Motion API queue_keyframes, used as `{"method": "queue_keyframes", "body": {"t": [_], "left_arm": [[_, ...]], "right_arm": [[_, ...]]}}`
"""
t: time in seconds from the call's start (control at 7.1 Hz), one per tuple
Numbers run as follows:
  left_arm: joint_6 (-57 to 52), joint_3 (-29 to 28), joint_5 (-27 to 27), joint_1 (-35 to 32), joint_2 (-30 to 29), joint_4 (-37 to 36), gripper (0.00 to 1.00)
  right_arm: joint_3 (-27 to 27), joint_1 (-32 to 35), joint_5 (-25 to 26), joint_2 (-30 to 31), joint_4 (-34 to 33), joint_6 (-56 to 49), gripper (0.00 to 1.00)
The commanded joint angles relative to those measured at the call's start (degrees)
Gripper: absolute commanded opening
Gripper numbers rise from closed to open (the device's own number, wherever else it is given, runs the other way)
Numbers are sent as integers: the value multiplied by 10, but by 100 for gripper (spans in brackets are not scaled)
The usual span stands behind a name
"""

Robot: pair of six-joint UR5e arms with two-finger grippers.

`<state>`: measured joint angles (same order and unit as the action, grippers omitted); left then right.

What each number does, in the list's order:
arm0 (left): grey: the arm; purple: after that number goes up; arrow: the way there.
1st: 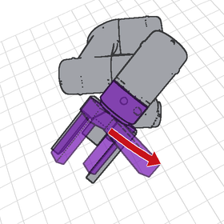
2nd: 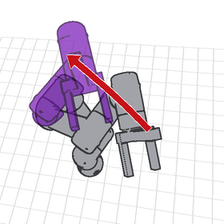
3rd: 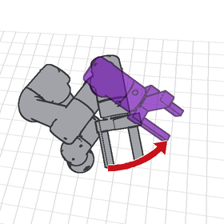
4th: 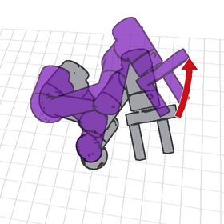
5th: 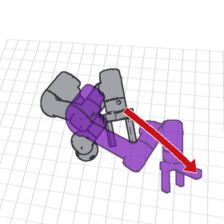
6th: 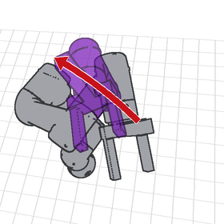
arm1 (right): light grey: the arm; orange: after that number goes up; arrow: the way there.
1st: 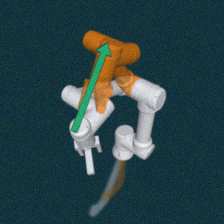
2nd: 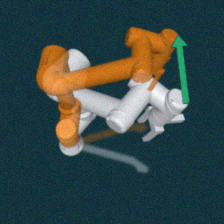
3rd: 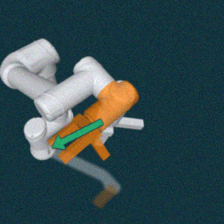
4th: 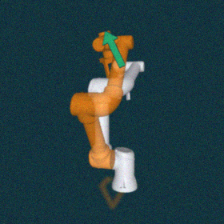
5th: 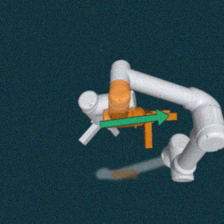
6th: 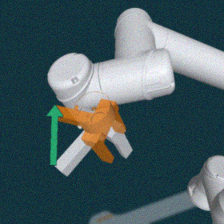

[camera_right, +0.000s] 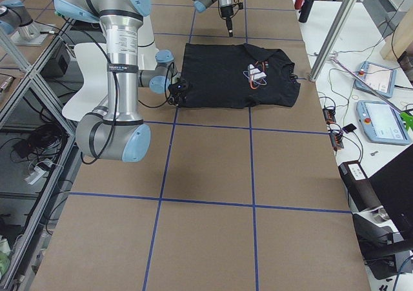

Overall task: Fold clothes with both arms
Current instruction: 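Move the left gripper down to the hem corner nearest it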

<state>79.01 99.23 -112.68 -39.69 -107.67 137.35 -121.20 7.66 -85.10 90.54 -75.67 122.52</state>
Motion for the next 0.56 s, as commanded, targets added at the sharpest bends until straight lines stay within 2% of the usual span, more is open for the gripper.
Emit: {"method": "queue_keyframes", "body": {"t": [0.0, 0.28, 0.42], "left_arm": [[0, 1, 0, 0, 0, -1, 99], [2, 7, -1, 0, -1, -1, 99], [17, 40, -1, 0, 6, -18, 99]], "right_arm": [[-2, 2, 2, 1, 0, 0, 0], [-12, 2, 9, 6, 0, 0, 0], [-26, 3, 9, 10, 0, 0, 0]]}}
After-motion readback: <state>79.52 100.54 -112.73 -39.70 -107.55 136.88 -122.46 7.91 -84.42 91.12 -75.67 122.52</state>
